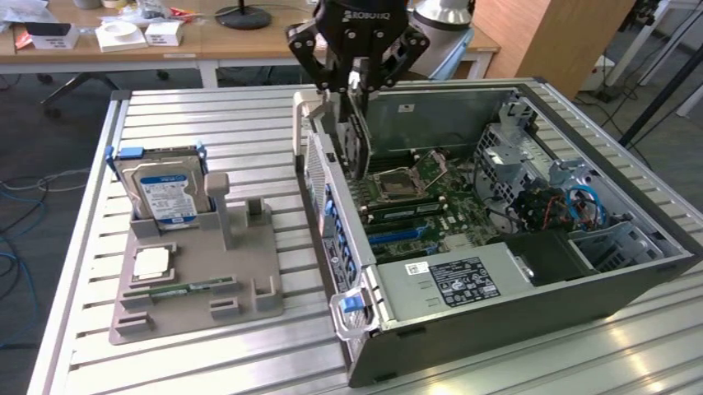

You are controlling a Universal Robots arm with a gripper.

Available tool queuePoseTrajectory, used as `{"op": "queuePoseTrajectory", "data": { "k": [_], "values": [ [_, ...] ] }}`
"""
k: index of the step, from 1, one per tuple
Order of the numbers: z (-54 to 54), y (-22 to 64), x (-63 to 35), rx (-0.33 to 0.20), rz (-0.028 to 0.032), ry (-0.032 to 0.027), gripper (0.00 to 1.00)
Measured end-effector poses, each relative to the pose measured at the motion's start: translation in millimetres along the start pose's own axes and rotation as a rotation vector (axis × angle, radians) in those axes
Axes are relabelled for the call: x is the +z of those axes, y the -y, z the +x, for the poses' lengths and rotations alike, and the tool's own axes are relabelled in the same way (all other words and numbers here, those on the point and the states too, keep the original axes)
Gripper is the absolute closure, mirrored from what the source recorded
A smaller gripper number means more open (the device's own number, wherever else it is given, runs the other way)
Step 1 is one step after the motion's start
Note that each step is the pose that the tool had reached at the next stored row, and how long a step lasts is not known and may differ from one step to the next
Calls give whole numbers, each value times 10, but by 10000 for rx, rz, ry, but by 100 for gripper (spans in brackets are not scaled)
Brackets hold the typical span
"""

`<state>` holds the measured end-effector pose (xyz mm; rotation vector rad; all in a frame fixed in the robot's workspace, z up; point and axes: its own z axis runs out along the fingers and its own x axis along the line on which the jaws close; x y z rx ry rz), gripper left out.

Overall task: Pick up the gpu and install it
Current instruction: 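Pick up the gpu and move the gpu toward the slot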

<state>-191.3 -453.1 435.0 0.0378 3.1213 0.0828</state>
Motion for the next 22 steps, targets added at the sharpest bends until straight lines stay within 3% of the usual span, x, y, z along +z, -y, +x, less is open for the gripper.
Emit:
{"op": "queuePoseTrajectory", "data": {
  "k": [22],
  "values": [
    [-999, -23, 38, 1, 1, -35, 74]
  ]
}}
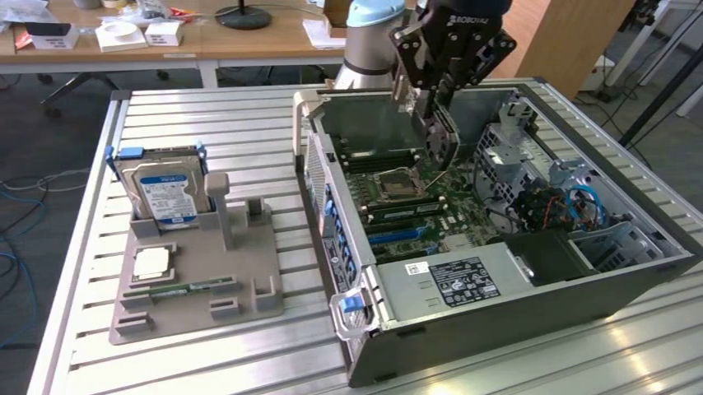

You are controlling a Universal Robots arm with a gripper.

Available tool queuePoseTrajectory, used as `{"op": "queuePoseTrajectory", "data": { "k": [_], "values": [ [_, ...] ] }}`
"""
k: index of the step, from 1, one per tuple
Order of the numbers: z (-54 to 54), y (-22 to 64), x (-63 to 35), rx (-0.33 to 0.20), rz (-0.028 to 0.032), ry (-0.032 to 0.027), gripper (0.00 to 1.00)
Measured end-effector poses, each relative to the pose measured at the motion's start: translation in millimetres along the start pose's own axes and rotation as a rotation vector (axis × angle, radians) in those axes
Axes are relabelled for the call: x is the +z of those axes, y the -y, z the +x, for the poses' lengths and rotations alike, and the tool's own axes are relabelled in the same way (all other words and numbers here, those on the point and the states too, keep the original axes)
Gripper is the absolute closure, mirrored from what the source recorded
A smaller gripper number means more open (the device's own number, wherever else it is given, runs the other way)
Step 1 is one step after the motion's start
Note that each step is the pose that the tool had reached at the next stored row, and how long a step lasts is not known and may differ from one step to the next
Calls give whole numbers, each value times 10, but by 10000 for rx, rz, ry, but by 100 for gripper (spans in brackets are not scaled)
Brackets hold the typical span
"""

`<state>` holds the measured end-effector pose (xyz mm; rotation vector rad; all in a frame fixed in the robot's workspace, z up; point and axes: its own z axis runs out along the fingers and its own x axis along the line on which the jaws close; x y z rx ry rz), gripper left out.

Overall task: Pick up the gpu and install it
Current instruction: 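Pick up the gpu and move the gpu toward the slot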

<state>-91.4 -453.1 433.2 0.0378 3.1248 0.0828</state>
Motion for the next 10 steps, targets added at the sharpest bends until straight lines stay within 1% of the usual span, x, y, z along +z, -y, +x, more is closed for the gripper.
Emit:
{"op": "queuePoseTrajectory", "data": {
  "k": [10],
  "values": [
    [-449, -10, 16, -5, 0, -7, 74]
  ]
}}
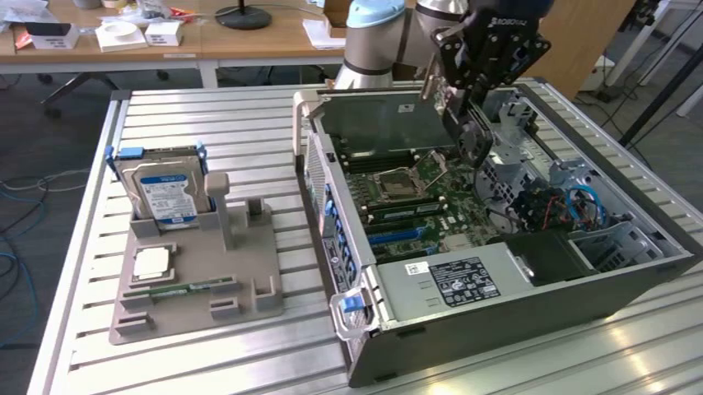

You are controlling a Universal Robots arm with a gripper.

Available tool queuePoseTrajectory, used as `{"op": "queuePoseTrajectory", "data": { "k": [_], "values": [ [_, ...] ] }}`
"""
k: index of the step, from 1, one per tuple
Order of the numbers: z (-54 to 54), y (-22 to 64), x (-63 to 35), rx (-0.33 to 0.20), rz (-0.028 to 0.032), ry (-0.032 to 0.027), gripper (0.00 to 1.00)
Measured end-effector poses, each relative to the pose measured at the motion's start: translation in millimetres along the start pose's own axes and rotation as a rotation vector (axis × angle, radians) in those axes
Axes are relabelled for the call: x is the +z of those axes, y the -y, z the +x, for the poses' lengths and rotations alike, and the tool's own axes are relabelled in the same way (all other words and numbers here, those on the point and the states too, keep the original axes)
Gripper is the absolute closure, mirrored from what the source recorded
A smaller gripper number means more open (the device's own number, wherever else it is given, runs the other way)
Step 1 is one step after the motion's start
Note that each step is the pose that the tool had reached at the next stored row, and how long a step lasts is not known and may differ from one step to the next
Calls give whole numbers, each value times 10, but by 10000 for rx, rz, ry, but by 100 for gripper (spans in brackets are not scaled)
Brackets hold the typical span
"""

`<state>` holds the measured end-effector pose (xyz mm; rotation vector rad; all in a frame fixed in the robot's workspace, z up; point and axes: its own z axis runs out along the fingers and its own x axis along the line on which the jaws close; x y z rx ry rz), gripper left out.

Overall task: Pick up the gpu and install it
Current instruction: 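Pick up the gpu and move the gpu toward the slot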

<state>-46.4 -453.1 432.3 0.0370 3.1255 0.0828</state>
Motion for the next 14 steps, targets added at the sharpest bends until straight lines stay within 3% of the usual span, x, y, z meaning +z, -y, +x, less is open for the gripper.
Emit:
{"op": "queuePoseTrajectory", "data": {
  "k": [5, 14],
  "values": [
    [-177, -3, 4, -12, 1, -6, 74],
    [-190, -2, 51, -10, -10, -4, 74]
  ]
}}
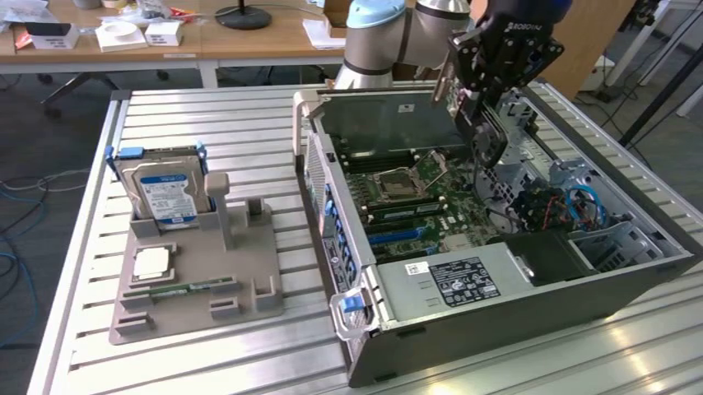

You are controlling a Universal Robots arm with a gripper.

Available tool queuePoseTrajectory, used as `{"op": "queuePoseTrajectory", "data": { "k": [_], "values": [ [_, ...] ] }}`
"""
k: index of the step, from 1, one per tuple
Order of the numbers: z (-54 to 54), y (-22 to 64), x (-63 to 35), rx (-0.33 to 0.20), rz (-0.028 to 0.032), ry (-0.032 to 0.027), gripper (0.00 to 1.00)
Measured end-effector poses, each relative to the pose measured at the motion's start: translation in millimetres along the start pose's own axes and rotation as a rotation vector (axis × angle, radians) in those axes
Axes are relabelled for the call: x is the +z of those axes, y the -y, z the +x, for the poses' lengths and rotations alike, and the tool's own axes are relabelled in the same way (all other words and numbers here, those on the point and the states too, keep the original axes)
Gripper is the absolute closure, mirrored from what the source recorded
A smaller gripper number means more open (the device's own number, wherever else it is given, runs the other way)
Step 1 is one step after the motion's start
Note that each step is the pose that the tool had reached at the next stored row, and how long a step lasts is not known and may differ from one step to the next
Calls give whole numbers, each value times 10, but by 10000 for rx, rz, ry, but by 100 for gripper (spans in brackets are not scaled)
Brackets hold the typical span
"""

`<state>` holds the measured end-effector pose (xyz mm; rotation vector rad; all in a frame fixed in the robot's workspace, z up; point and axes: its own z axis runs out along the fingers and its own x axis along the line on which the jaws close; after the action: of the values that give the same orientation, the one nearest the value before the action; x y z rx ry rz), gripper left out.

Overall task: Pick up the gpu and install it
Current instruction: 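Pick up the gpu and move the gpu toward the slot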

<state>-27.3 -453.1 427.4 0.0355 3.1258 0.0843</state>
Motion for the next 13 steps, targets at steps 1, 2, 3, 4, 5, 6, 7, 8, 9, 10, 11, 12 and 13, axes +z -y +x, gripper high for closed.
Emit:
{"op": "queuePoseTrajectory", "data": {
  "k": [1, 2, 3, 4, 5, 6, 7, 8, 9, 10, 11, 12, 13],
  "values": [
    [-1, 1, 15, -1, -2, 0, 74],
    [-2, 2, 32, -4, -5, 0, 74],
    [-2, 2, 46, -6, -7, -1, 74],
    [-3, 2, 58, -7, -8, -2, 74],
    [-5, 2, 66, -12, -8, -2, 74],
    [-8, 3, 72, -21, -9, -5, 74],
    [-12, 3, 78, -37, -9, -8, 74],
    [-15, 4, 85, -62, -10, -14, 74],
    [-18, 4, 93, -92, -10, -18, 74],
    [-19, 4, 99, -116, -11, -19, 74],
    [-21, 4, 104, -136, -10, -21, 74],
    [-23, 5, 109, -155, -11, -22, 74],
    [-25, 5, 117, -174, -12, -23, 74]
  ]
}}
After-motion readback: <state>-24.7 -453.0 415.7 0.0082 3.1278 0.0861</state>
